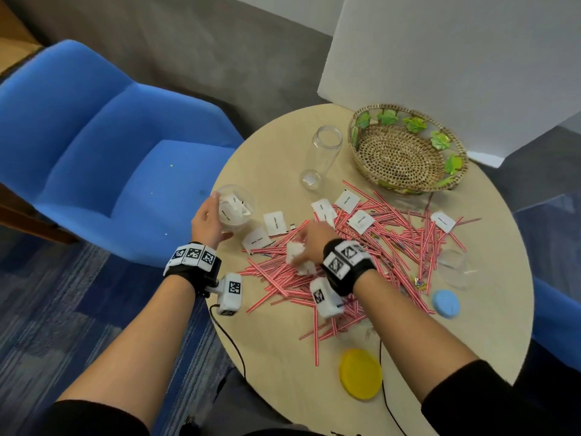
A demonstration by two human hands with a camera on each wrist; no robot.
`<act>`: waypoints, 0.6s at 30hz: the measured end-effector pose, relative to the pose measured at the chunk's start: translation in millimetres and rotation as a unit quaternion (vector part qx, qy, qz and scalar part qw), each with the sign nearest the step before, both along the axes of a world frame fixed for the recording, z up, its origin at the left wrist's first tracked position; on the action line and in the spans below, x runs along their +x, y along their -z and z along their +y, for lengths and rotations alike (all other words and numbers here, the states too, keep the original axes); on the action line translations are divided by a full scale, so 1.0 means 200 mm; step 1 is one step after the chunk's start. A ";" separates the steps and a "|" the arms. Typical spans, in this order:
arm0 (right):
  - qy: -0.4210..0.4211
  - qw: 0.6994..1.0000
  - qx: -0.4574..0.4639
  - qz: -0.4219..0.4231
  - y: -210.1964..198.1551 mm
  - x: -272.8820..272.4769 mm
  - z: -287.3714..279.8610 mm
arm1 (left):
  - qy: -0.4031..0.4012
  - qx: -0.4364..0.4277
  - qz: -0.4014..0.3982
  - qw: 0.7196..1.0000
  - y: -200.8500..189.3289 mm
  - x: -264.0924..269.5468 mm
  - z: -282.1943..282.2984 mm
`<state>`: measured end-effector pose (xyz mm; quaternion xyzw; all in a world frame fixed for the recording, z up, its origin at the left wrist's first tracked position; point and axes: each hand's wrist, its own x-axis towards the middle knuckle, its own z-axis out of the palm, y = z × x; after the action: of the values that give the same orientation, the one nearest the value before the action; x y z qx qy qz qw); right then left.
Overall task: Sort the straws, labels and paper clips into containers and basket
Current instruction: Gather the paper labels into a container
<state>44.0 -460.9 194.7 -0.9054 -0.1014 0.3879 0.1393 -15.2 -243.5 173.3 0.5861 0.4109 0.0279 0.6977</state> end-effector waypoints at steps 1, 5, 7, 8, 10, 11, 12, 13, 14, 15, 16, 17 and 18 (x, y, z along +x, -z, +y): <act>0.004 0.999 0.034 -0.014 -0.02 0.04 0.05 | 0.002 0.000 0.001 1.000 0.01 0.01 -0.01; -0.082 0.988 0.102 -0.077 0.03 0.11 0.26 | -0.013 0.000 0.008 1.000 0.04 0.03 -0.01; -0.138 0.985 0.077 -0.071 0.11 0.09 0.32 | -0.022 -0.003 0.015 1.000 0.06 0.03 0.01; -0.159 0.983 0.060 -0.065 0.14 0.08 0.34 | -0.023 -0.002 0.017 1.000 0.07 0.03 0.03; -0.178 0.981 0.043 -0.059 0.19 0.07 0.36 | -0.024 0.000 0.020 1.000 0.09 0.03 0.05; -0.181 0.981 0.041 -0.061 0.21 0.06 0.36 | -0.026 -0.003 0.020 0.999 0.10 0.04 0.06; -0.181 0.980 0.039 -0.066 0.22 0.06 0.36 | -0.029 -0.003 0.020 0.999 0.11 0.04 0.06; -0.181 0.980 0.034 -0.072 0.23 0.06 0.36 | -0.028 0.003 0.023 0.999 0.12 0.05 0.07; -0.181 0.980 0.030 -0.082 0.23 0.07 0.35 | -0.025 0.014 0.029 0.999 0.14 0.05 0.08; -0.184 0.978 0.030 -0.093 0.24 0.07 0.35 | -0.021 0.023 0.033 0.999 0.15 0.06 0.09; -0.191 0.976 0.033 -0.102 0.24 0.08 0.34 | -0.019 0.027 0.033 0.999 0.16 0.06 0.09; -0.204 0.972 0.039 -0.112 0.24 0.08 0.34 | -0.014 0.028 0.032 0.999 0.17 0.06 0.09; -0.218 0.968 0.043 -0.118 0.24 0.08 0.34 | -0.010 0.029 0.031 0.999 0.18 0.06 0.08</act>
<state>60.0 -392.4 146.4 -0.8939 -0.3291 0.2941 0.0775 -2.6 -227.0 136.9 0.6026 0.4373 0.0290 0.6670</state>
